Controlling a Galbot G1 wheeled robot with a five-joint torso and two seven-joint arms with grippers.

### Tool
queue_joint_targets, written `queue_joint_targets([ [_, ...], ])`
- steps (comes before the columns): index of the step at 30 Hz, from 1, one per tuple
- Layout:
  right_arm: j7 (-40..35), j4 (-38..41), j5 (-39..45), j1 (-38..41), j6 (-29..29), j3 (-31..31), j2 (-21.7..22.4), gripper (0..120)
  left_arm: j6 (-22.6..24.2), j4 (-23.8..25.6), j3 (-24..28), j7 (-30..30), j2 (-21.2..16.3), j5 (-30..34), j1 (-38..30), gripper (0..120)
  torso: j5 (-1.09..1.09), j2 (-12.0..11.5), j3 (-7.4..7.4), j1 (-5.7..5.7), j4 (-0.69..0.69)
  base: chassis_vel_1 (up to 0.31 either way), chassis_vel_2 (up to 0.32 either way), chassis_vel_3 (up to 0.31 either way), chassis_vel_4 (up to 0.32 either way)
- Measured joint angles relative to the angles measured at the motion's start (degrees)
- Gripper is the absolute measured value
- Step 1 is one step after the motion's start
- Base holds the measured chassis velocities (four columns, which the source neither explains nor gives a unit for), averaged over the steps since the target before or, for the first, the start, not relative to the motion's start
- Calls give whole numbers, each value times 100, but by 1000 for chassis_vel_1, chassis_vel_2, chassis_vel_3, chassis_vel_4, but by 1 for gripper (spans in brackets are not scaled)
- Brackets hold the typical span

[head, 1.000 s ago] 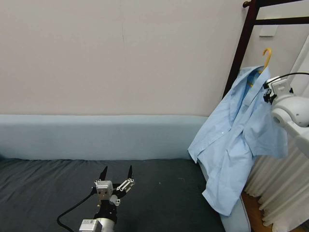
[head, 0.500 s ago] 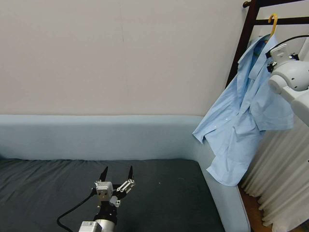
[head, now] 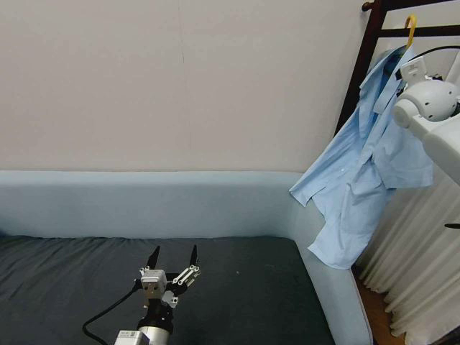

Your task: Pick up the clothes from the sofa and hang them on the clothes hanger.

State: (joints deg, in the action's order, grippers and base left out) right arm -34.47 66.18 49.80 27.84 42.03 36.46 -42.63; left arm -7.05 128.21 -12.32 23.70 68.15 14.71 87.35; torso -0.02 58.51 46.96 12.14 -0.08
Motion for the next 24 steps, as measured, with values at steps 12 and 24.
queue_joint_targets([
  [12,-110,-361,333,153,-6,-8,-322,25,-174,-36,29,-7,59,-51,159,100,2,0,0,-1,1,0,0,0,0],
  [24,201,441,113,139,-445,-261,-140,73,-205,-63,101,-14,59,-69,184,100,0,0,0,-1,2,0,0,0,0],
])
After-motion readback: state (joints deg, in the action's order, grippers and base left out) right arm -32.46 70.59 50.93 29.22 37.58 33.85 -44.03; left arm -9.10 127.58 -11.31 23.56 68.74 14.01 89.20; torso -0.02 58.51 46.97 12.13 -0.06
